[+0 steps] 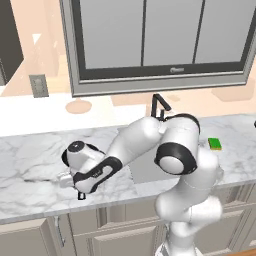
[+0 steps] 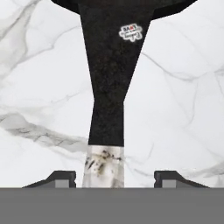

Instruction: Pick the pan and sponge and place them into the sink. Then turn on the water.

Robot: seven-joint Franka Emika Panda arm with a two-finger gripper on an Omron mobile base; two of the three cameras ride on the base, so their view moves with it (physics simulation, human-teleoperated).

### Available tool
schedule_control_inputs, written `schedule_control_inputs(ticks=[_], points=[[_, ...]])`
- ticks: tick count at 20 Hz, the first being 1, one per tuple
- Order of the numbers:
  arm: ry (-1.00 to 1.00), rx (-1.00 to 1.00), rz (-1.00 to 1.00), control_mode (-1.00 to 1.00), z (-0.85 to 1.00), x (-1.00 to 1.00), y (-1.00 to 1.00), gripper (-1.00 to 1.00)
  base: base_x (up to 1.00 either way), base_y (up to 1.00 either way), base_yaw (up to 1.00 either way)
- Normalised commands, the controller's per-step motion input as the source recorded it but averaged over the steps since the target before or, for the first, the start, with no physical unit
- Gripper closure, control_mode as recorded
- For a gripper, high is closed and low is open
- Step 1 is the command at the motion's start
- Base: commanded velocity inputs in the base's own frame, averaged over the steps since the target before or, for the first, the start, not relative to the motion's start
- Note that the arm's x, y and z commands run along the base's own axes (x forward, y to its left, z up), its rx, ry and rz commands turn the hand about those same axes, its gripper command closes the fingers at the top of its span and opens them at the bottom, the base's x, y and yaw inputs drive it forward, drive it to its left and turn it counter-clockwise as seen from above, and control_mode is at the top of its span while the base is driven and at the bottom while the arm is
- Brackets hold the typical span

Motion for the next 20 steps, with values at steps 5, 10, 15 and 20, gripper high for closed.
schedule_control_inputs(ticks=[5, 10, 15, 20], points=[[0.0, -0.06, 0.0, -1.0, -0.3, 0.0, 0.0, 1.0, 0.0, 0.0, 0.0], [0.0, -0.07, 0.0, -1.0, -0.19, 0.0, 0.0, 1.0, 0.0, 0.0, 0.0], [-0.04, -0.04, 0.0, -1.0, -0.01, 0.0, -0.24, 1.0, 0.0, 0.0, 0.0], [-0.12, 0.0, -0.01, -1.0, 0.04, 0.0, -0.64, 1.0, 0.0, 0.0, 0.0]])
